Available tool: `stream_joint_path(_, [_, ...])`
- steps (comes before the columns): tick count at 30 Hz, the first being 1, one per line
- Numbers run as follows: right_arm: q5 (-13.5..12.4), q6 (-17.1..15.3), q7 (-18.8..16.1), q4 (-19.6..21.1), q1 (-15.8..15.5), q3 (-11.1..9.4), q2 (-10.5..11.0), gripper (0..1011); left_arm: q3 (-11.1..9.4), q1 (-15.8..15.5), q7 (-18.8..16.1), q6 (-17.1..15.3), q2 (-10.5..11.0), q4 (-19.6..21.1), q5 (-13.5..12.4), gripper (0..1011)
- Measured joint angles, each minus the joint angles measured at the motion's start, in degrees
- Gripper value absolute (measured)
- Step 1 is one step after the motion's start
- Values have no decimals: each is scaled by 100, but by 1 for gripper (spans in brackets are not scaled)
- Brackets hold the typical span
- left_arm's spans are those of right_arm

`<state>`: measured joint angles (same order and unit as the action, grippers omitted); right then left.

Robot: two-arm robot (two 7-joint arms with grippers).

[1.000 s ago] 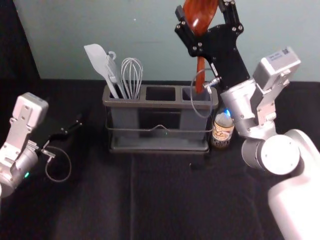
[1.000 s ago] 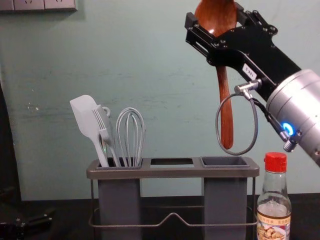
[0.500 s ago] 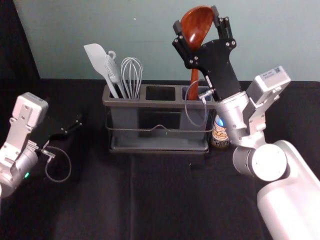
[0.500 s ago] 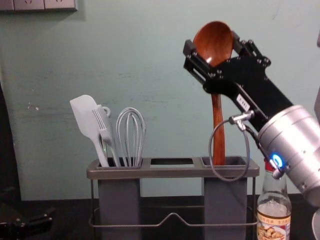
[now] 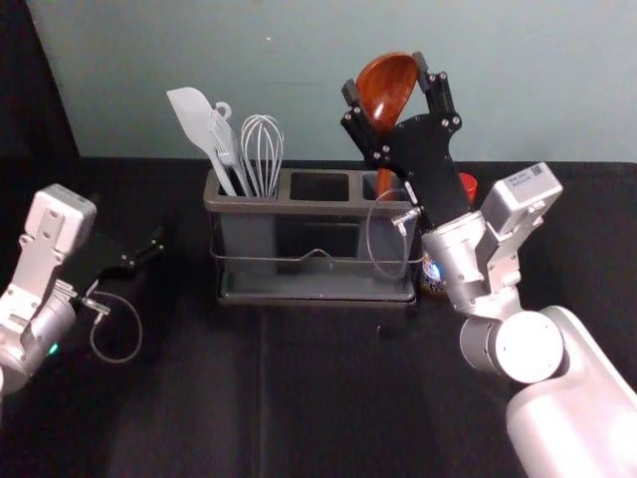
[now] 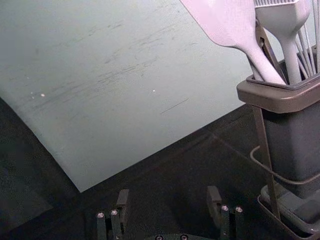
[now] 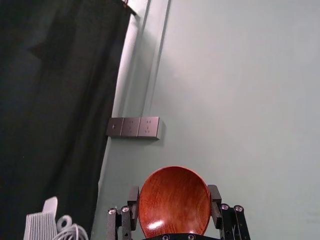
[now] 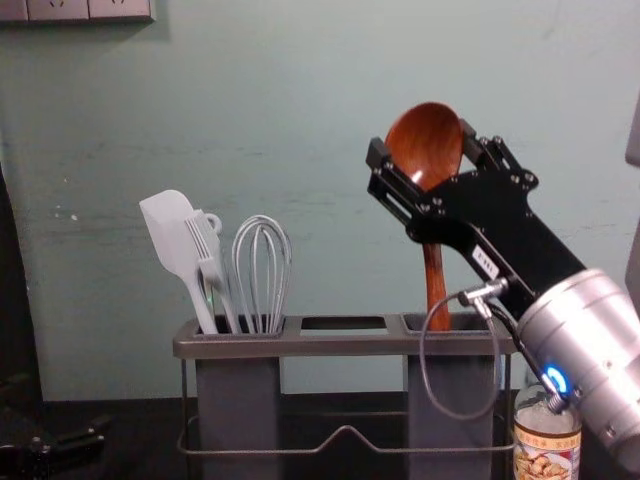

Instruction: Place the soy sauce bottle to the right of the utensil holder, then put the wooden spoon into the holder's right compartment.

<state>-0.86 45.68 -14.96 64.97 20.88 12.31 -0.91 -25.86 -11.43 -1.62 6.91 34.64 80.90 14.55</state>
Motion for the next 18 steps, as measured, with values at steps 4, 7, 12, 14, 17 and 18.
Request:
stream_joint_path(4, [29,5,-37,-36,-55,-41,-18,839,0,0,0,0,0,0,0,1000])
stream_joint_path(7, [81,11,-48,-87,-97,-81,-42,839,0,0,0,0,0,0,0,1000])
stream_joint_path(12, [115,12,-75,-153,-128,-122,-60,839,0,0,0,0,0,0,0,1000])
stream_joint_path(14, [122,24,-79,-191,-136,-142,-67,838,0,0,0,0,0,0,0,1000])
stream_joint_path(17, [132,35,-81,-219,-143,-160,-72,839,0,0,0,0,0,0,0,1000])
stream_joint_path(18, [134,44,-81,-235,-149,-173,-77,839,0,0,0,0,0,0,0,1000])
